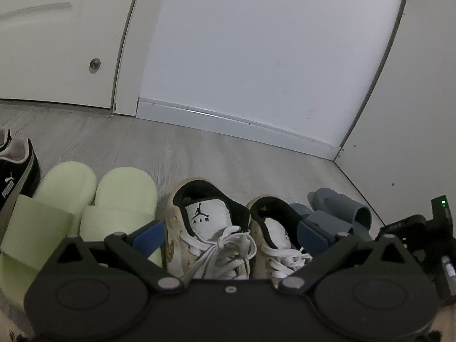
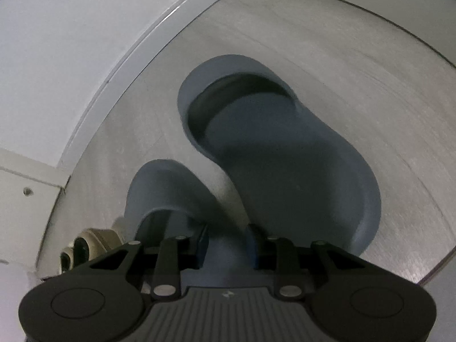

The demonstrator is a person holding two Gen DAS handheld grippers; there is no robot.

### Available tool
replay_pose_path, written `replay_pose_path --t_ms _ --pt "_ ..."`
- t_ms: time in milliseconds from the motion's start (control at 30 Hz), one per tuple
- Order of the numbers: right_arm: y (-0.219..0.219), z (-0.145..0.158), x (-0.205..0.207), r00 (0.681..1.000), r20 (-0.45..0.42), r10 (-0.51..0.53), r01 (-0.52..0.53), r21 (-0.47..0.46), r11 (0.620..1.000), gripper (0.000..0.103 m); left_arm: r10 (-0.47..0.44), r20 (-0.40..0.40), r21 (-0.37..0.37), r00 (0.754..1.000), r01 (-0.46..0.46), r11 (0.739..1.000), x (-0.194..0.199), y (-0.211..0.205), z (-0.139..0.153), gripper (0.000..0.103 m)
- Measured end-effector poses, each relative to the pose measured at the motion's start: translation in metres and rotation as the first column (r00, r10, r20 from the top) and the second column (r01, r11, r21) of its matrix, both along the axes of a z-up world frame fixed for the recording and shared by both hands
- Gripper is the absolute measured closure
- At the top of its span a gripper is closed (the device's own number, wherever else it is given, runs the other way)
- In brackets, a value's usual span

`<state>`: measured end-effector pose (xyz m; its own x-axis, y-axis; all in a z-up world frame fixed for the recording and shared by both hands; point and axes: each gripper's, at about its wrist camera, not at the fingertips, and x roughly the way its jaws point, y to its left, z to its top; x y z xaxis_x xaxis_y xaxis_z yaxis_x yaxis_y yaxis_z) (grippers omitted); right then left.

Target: Organize scattered shoes

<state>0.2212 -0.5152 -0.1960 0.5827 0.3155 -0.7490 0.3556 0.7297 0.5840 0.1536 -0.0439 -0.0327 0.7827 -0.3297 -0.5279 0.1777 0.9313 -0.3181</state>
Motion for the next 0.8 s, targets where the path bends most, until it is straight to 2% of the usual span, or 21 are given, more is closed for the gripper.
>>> replay_pose_path --t_ms 100,167,233,267,300,367,433,533,600,733,800 --pt "-0.011 0.001 -0.006 0.998 -0.012 -0.063 0.063 -0.026 0.998 0.078 -0.001 0.002 0.008 1.0 0.001 1.0 -0.001 -0.001 0.0 0.002" --pt "-0.019 0.005 -0.009 0.993 -0.011 -0.12 0.118 -0.095 0.988 0.078 0.001 0.002 0.009 1.0 -0.001 1.0 -0.001 -0.001 0.0 0.002" --pt "-0.022 0.013 -0.011 0.984 -0.002 -0.176 0.169 -0.26 0.951 0.074 0.005 -0.002 0.004 1.0 -0.005 1.0 -0.001 0.0 -0.001 0.002" --pt "-0.023 0.015 -0.01 0.984 -0.003 -0.181 0.171 -0.308 0.936 0.074 0.008 -0.006 -0.001 1.0 -0.008 1.0 -0.001 0.001 -0.001 0.002" --pt "-0.024 0.016 -0.01 0.984 -0.004 -0.18 0.17 -0.306 0.937 0.074 0.01 -0.007 -0.003 1.0 -0.01 1.0 0.0 0.001 -0.001 0.002" --pt "-0.031 0.012 -0.013 0.983 -0.011 -0.182 0.176 -0.189 0.966 0.074 0.012 -0.009 -0.005 1.0 -0.012 1.0 0.0 0.002 -0.001 0.002" --pt "-0.037 0.009 -0.015 0.981 -0.032 -0.192 0.185 -0.145 0.972 0.074 0.014 -0.011 -0.004 1.0 -0.014 1.0 0.001 0.001 -0.001 0.002" --pt "-0.039 0.009 -0.012 0.969 -0.055 -0.239 0.224 -0.201 0.954 0.074 0.01 -0.011 0.0 1.0 -0.01 1.0 0.002 -0.001 -0.002 0.002" --pt "-0.045 0.011 -0.008 0.959 -0.036 -0.282 0.266 -0.235 0.935 0.074 0.006 -0.013 0.0 1.0 -0.006 1.0 0.003 -0.001 -0.002 0.002" --pt "-0.052 0.019 -0.001 0.934 0.085 -0.348 0.357 -0.278 0.892 0.074 0.002 -0.023 -0.009 1.0 -0.002 1.0 0.006 -0.001 -0.004 0.002" --pt "-0.046 0.027 -0.002 0.923 0.157 -0.352 0.385 -0.332 0.861 0.072 0.008 -0.029 -0.016 1.0 -0.008 1.0 0.008 -0.001 -0.005 0.002"
